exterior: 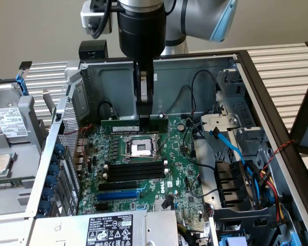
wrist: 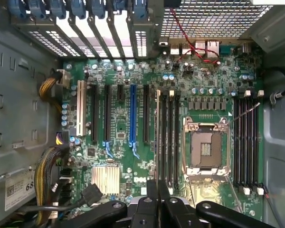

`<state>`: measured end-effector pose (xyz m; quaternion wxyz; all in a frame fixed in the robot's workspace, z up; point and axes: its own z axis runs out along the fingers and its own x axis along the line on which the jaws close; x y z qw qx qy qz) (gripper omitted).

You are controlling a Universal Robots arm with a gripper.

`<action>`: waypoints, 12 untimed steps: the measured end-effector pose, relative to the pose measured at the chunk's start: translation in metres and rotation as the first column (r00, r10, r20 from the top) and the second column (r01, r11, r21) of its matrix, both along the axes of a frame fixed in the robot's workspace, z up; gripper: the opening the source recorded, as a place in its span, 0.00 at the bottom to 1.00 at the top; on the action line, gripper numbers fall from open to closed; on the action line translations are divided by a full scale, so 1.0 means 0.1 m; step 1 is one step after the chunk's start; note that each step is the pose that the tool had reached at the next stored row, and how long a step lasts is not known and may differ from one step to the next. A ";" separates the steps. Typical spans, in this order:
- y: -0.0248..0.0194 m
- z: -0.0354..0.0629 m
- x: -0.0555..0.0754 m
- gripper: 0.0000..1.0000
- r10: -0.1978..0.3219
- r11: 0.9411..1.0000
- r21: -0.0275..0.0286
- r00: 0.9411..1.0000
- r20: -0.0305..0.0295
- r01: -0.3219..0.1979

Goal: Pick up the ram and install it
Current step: 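Insert the ram into the slot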

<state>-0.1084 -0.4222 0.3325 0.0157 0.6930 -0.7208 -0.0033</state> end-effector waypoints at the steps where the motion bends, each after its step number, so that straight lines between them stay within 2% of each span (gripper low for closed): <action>1: 0.008 -0.018 0.00 0.13 -0.001 1.000 0.000 1.000 0.000 0.001; 12: 0.102 -0.219 0.01 0.13 -0.009 1.000 0.000 1.000 0.000 0.009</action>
